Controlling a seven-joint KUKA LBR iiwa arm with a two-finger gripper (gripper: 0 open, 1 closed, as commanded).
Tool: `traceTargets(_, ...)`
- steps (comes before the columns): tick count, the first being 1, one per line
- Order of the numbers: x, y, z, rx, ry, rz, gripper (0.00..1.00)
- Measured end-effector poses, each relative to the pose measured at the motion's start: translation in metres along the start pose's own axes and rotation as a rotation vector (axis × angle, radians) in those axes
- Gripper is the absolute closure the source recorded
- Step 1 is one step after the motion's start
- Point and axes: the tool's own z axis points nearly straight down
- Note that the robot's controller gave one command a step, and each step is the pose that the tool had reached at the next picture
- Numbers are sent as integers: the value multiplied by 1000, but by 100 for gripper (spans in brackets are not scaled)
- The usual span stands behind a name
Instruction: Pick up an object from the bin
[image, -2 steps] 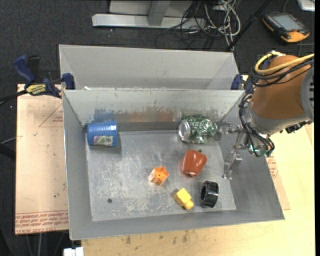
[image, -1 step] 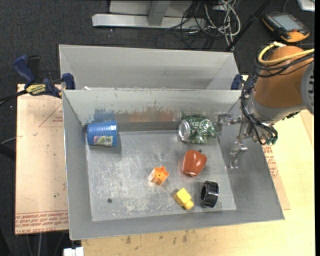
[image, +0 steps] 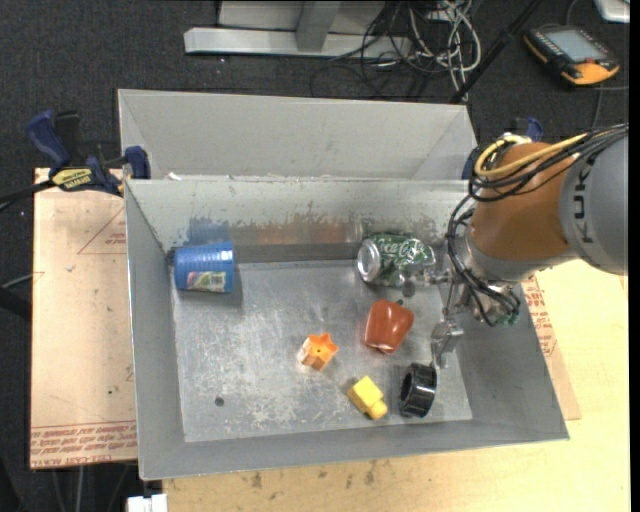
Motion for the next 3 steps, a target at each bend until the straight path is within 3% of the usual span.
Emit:
traceTargets(1, -10, 30, 25, -3, 5, -149, 0)
traceTargets(2, -22, 65, 28, -1, 0, 30, 100)
traceTargets(3, -22, 65, 28, -1, 0, 30, 100)
